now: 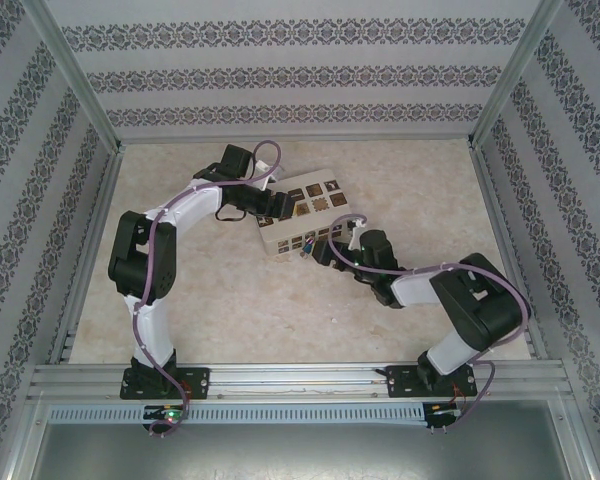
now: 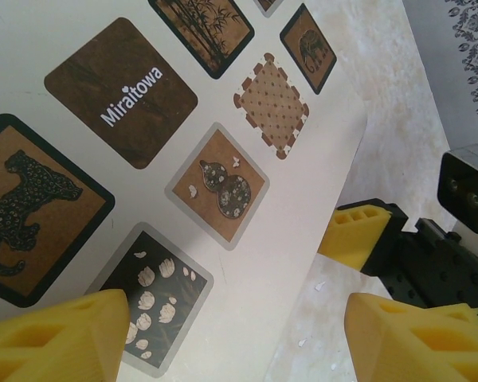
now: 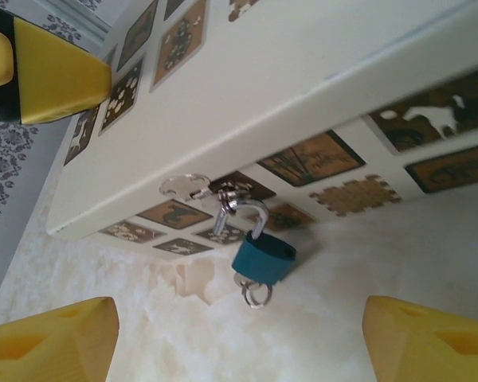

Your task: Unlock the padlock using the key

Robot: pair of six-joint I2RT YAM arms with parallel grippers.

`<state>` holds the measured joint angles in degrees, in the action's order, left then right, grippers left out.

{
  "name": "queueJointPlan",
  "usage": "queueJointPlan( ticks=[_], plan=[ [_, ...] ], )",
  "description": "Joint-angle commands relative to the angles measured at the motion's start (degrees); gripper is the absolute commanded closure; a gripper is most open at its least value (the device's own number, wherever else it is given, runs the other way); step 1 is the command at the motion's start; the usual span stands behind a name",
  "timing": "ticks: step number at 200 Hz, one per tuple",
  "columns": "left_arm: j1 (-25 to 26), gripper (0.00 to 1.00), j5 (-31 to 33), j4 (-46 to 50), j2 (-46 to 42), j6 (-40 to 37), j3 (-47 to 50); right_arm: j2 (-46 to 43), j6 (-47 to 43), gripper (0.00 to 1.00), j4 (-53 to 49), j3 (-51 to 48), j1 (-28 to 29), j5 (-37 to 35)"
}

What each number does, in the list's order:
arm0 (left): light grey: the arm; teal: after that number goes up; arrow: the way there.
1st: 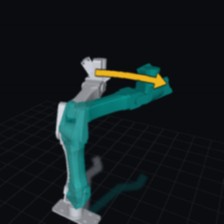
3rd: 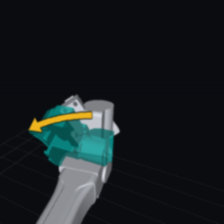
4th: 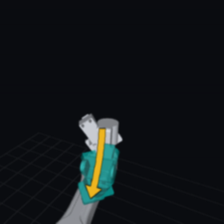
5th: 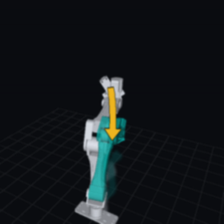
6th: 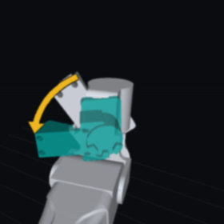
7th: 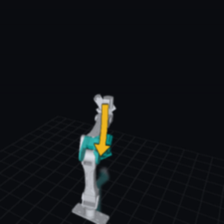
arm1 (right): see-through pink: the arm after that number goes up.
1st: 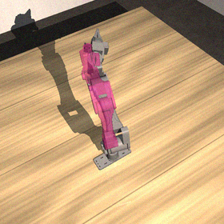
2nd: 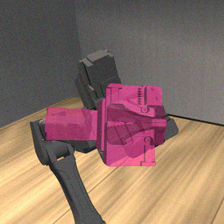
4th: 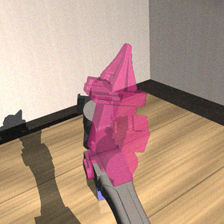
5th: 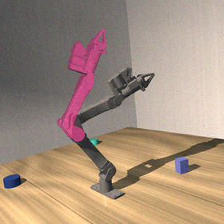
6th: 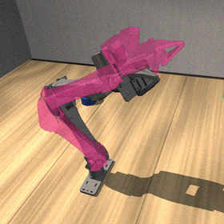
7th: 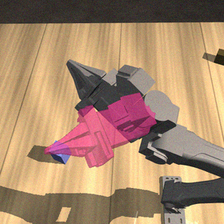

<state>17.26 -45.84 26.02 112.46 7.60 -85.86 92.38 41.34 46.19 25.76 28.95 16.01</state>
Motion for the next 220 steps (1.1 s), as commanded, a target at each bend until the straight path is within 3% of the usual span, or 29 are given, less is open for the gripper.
queueJointPlan(
  ticks=[1, 120, 220],
  plan=[
    [0.5, 0.28, 2.0, 4.8, 1.9, -1.7, -0.5, 2.8, -1.1, 0.2, 6.9, 1.9, 0.8, 0.8],
    [0.4, 0.28, 1.8, 5.3, 2.6, -2.1, -1.0, 14.2, -1.2, 0.24, 15.4, 6.1, 0.6, 5.0],
    [0.5, 0.28, 1.5, 5.4, 2.3, -2.0, -1.0, 17.5, -2.8, 0.28, 20.0, 6.8, 0.7, 8.2]
  ],
)
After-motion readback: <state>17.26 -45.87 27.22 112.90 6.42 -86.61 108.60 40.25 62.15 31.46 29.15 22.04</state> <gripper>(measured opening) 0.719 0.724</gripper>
